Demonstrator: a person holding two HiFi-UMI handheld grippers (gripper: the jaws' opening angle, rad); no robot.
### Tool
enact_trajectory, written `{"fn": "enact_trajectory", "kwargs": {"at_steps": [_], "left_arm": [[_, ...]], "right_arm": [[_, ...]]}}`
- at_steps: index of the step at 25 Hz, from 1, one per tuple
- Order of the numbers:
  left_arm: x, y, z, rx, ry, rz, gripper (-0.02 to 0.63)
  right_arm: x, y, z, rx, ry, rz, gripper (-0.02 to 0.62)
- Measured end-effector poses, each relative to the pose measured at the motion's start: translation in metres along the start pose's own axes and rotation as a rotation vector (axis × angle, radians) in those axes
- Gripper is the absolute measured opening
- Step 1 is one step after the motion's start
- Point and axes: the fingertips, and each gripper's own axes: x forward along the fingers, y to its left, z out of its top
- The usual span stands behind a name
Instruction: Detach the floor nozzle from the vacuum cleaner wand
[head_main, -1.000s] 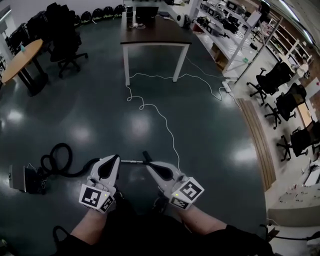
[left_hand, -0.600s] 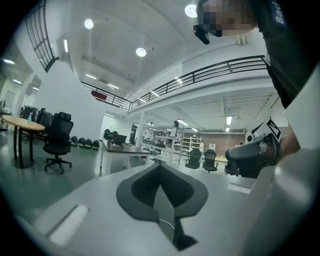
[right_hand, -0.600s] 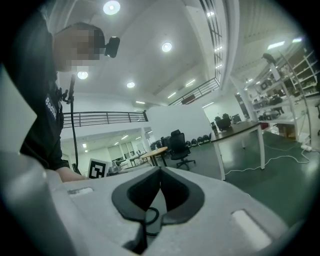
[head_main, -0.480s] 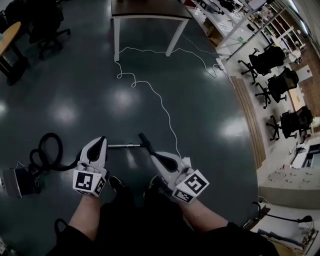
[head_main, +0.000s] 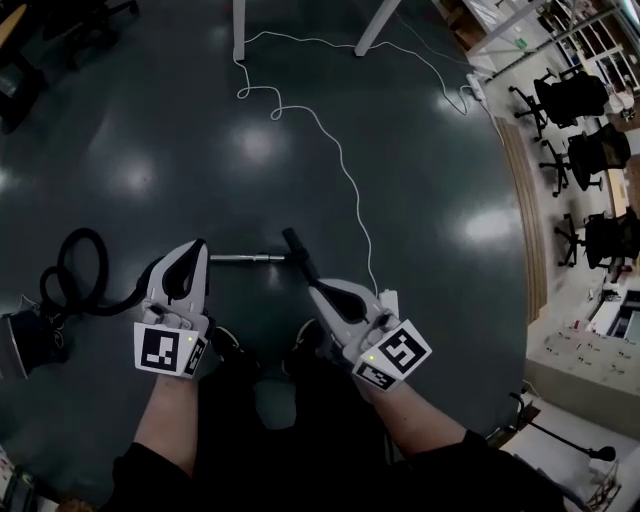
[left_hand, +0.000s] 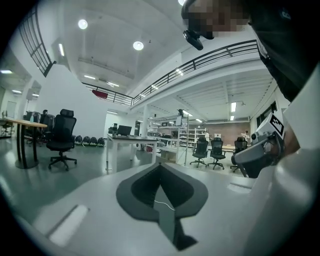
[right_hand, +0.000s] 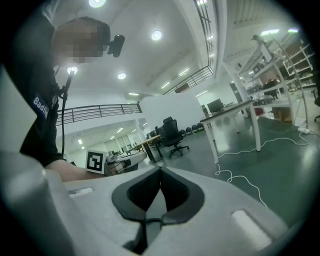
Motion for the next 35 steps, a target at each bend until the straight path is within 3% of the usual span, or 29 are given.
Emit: {"fn": "enact_trajectory", "kwargs": {"at_steps": [10,15,22,28,35], "left_arm": [[0.029,0.001,-0.177,0.055,0.097,-0.063,0.003],[0.043,-0.006,-0.257,0.091,0.154,-0.127,0.003],[0.067,-0.022,-0.379,0.251,0.265,-0.36,0.003],[0.086,-0.031,-0.49,0.306,0.378,-0.487,0.003],[0.084,-0.032,-0.591,0.413,0.585,-0.66,0.029]], "right_arm": [[0.051,-0.101,-0.149,0.013,0.026,-0.042,0.003],[0.07,-0.139,-0.212,0.02,0.06,-0.02,0.003],[0.102,-0.189,-0.279,-0.058,0.144,0.073,0.006],[0.123,-0.22,-0.345,-0.113,0.216,0.173,0.011],[0.14,-0.232,-0.419,-0.184,0.347,0.312,0.064]]}}
